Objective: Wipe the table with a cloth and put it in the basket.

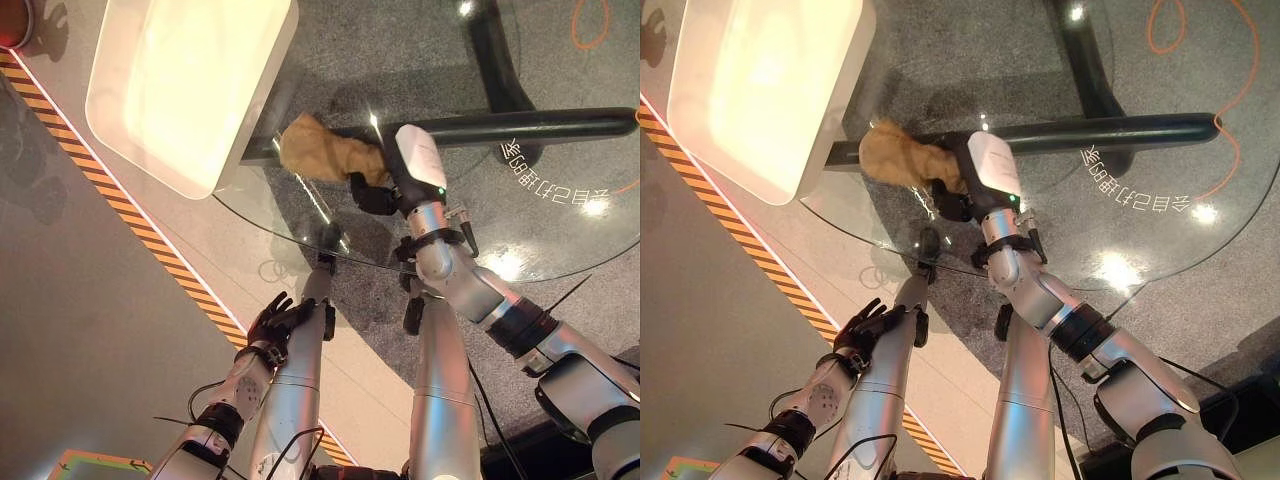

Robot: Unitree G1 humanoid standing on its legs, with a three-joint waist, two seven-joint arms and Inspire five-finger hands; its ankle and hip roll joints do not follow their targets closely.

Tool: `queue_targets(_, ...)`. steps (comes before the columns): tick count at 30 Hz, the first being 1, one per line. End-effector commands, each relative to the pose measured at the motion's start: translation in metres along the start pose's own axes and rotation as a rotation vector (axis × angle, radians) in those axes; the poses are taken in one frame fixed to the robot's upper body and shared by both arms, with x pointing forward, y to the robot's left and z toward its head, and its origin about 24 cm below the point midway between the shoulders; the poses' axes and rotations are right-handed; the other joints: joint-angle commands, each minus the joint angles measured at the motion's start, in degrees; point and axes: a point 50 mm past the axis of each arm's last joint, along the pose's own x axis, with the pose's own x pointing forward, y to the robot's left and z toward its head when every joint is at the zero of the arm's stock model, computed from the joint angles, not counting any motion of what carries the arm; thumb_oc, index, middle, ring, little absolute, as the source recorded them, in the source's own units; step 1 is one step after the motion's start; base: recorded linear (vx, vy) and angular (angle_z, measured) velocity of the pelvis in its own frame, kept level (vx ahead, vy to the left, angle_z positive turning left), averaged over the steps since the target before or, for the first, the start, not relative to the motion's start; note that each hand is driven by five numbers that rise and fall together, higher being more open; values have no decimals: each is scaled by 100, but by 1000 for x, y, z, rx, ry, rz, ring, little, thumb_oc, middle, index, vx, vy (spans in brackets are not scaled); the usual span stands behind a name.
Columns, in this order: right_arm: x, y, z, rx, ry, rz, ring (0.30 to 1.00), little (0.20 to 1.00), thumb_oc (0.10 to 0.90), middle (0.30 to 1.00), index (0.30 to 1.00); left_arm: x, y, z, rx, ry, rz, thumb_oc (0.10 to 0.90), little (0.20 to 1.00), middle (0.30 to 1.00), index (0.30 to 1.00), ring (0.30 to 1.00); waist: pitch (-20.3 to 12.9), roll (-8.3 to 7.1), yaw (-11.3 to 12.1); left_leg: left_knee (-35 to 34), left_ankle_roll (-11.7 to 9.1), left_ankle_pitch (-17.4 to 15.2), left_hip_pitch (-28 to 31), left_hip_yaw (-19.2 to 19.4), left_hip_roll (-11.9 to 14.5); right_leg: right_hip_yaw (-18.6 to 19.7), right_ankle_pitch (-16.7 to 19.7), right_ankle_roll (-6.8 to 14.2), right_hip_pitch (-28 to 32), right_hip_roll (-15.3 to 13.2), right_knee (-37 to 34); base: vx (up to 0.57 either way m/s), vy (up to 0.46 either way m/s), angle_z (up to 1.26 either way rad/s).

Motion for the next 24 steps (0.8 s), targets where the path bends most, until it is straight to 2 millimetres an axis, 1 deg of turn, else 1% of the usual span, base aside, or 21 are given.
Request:
queue_targets(1, 7, -45, -11, -27, 31, -293, 300, 200, 100, 300, 300, -29, 43, -66, 28, 199, 137, 800, 900, 900, 900, 900, -99, 173, -140, 830, 287, -776, -223, 493, -208, -239, 972, 211, 70, 276, -1203, 0, 0, 0)
queue_targets(4, 5, -64, -32, -44, 110, -398, 300, 200, 100, 300, 300, -30, 45, -66, 23, 196, 140, 800, 900, 900, 900, 900, -99, 164, -182, 847, 294, -802, -223, 503, -200, -217, 985, 218, 74, 289, -1215, 0, 0, 0)
queue_targets(5, 5, -66, -34, -48, 116, -406, 300, 200, 100, 300, 300, -30, 46, -66, 23, 196, 140, 800, 900, 900, 900, 900, -99, 162, -186, 850, 294, -804, -225, 504, -199, -214, 987, 218, 75, 290, -1217, 0, 0, 0)
queue_targets(6, 5, -77, -42, -73, 145, -448, 300, 200, 100, 300, 300, -30, 46, -66, 20, 194, 141, 800, 900, 900, 900, 900, -99, 160, -207, 857, 294, -816, -227, 508, -197, -199, 996, 225, 75, 293, -1229, 0, 0, 0)
queue_targets(7, 4, -79, -44, -79, 152, -458, 300, 200, 100, 300, 300, -30, 46, -66, 19, 194, 141, 800, 900, 900, 900, 900, -99, 160, -209, 857, 294, -818, -226, 507, -197, -196, 1000, 228, 77, 296, -1233, 0, 0, 0)
queue_targets(8, 3, -90, -53, -114, 180, -500, 300, 200, 100, 300, 300, -31, 46, -65, 16, 190, 143, 800, 900, 900, 900, 900, -99, 155, -232, 862, 295, -830, -232, 504, -200, -183, 1011, 235, 69, 299, -1243, 0, 0, 0)
queue_targets(11, -1, -108, -68, -186, 228, -567, 300, 200, 100, 300, 300, -31, 48, -63, 11, 181, 141, 800, 900, 900, 900, 900, -99, 151, -264, 854, 297, -849, -223, 514, -195, -163, 1017, 246, 85, 309, -1276, -2, 1, -1)
queue_targets(12, -2, -109, -68, -188, 229, -570, 300, 200, 100, 300, 300, -31, 48, -63, 11, 181, 141, 800, 900, 900, 900, 900, -99, 151, -265, 854, 297, -850, -222, 515, -194, -162, 1017, 246, 87, 310, -1278, 0, 0, 0)
queue_targets(14, -12, -123, -86, -209, 298, -639, 300, 200, 100, 300, 300, -33, 51, -61, 0, 174, 147, 800, 900, 900, 900, 900, -99, 133, -301, 834, 307, -857, -225, 519, -186, -151, 1033, 255, 96, 319, -1320, 0, 0, 0)
queue_targets(15, -12, -123, -86, -206, 303, -643, 300, 200, 100, 300, 300, -33, 51, -61, -1, 173, 147, 800, 900, 900, 900, 900, -99, 132, -301, 832, 307, -857, -224, 519, -186, -151, 1034, 256, 98, 320, -1323, -4, -6, -4)
queue_targets(17, -26, -132, -100, -141, 377, -728, 300, 200, 100, 300, 300, -35, 55, -60, -11, 167, 154, 800, 900, 900, 900, 900, -99, 113, -339, 809, 312, -857, -225, 523, -179, -135, 1045, 262, 107, 336, -1358, -5, -2, -5)
queue_targets(18, -34, -137, -107, -82, 410, -791, 300, 200, 100, 300, 300, -36, 56, -60, -19, 165, 157, 800, 900, 900, 900, 900, -99, 99, -363, 793, 314, -859, -213, 527, -176, -123, 1052, 265, 122, 344, -1385, -3, 4, -4)
queue_targets(19, -36, -139, -108, -65, 420, -808, 300, 200, 100, 300, 300, -36, 56, -60, -21, 164, 157, 800, 900, 900, 900, 900, -99, 98, -370, 787, 313, -860, -210, 528, -176, -119, 1054, 266, 124, 346, -1392, -2, 11, -5)
queue_targets(21, -49, -143, -116, 34, 460, -904, 300, 200, 100, 300, 300, -38, 58, -61, -30, 161, 157, 800, 900, 900, 900, 900, -99, 96, -403, 760, 312, -854, -207, 533, -178, -95, 1072, 268, 133, 356, -1439, -3, 15, -10)
queue_targets(23, -55, -146, -119, 71, 469, -958, 300, 200, 100, 300, 300, -39, 58, -62, -36, 159, 157, 800, 900, 900, 900, 900, -99, 95, -421, 744, 310, -856, -193, 538, -176, -79, 1077, 270, 151, 362, -1467, -2, 14, -10)
queue_targets(24, -60, -148, -121, 121, 479, -1019, 300, 200, 100, 300, 300, -39, 58, -61, -42, 155, 158, 800, 900, 900, 900, 900, -99, 90, -438, 718, 314, -853, -184, 535, -178, -67, 1092, 272, 160, 369, -1501, -2, 9, -7)
